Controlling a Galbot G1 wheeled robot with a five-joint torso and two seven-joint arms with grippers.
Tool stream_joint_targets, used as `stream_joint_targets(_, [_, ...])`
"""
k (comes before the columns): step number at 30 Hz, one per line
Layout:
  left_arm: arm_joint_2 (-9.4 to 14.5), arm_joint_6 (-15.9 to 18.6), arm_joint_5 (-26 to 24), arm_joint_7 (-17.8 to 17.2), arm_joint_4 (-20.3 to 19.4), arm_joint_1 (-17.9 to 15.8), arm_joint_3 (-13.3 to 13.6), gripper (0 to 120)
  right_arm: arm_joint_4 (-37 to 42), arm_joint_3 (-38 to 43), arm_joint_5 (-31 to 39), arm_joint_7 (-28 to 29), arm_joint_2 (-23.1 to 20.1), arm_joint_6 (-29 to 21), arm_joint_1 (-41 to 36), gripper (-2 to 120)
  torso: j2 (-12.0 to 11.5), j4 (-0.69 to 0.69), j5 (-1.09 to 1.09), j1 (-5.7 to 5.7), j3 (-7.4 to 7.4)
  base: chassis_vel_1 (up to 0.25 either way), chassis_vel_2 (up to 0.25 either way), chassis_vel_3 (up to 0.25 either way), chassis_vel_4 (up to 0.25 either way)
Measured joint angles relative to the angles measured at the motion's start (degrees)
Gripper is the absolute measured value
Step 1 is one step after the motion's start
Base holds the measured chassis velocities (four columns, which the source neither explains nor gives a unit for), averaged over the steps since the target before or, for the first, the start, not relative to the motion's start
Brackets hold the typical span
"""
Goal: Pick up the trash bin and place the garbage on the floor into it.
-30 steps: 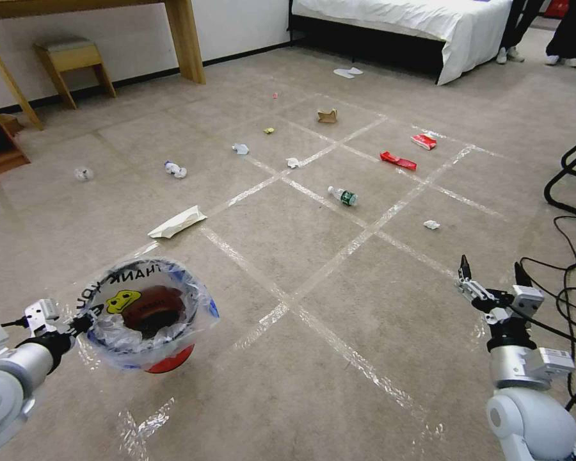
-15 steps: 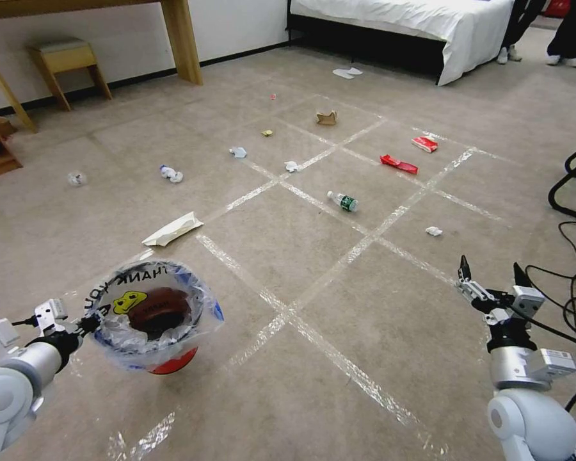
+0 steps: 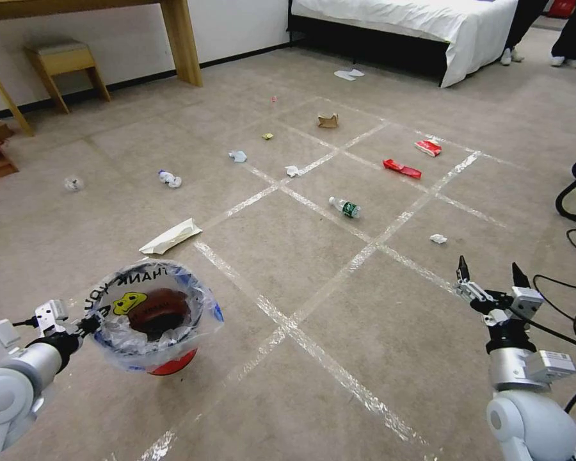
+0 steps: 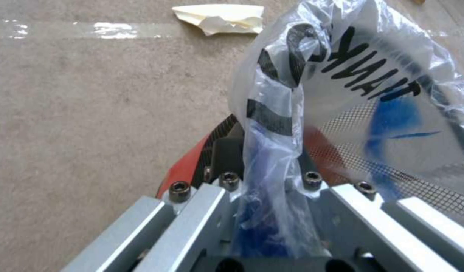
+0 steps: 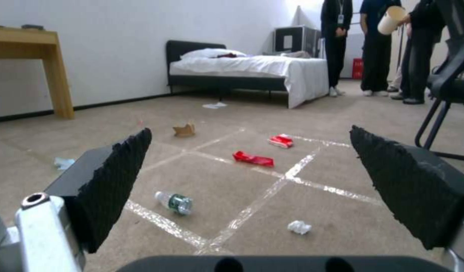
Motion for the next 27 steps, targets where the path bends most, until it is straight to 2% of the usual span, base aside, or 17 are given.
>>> stream_joint_targets(15, [0.91, -0.25, 0.02, 0.39, 1.40, -0.85, 0.27, 5, -0.90, -0.49, -0.56, -0.43, 0.32, -0.59, 1.06, 100, 0.00, 0.00, 0.00, 0.00, 0.00, -0.093, 0.103, 0.092, -0.103])
stream_joint_targets(27, [0.64, -0.45, 0.50, 0.59, 1.58, -0.76, 0.45, 5, -1.34, -0.62, -0.75, -0.59, 0.38, -0.55, 1.02, 100, 0.00, 0.00, 0.00, 0.00, 0.00, -0.101, 0.099, 0.106, -0.103])
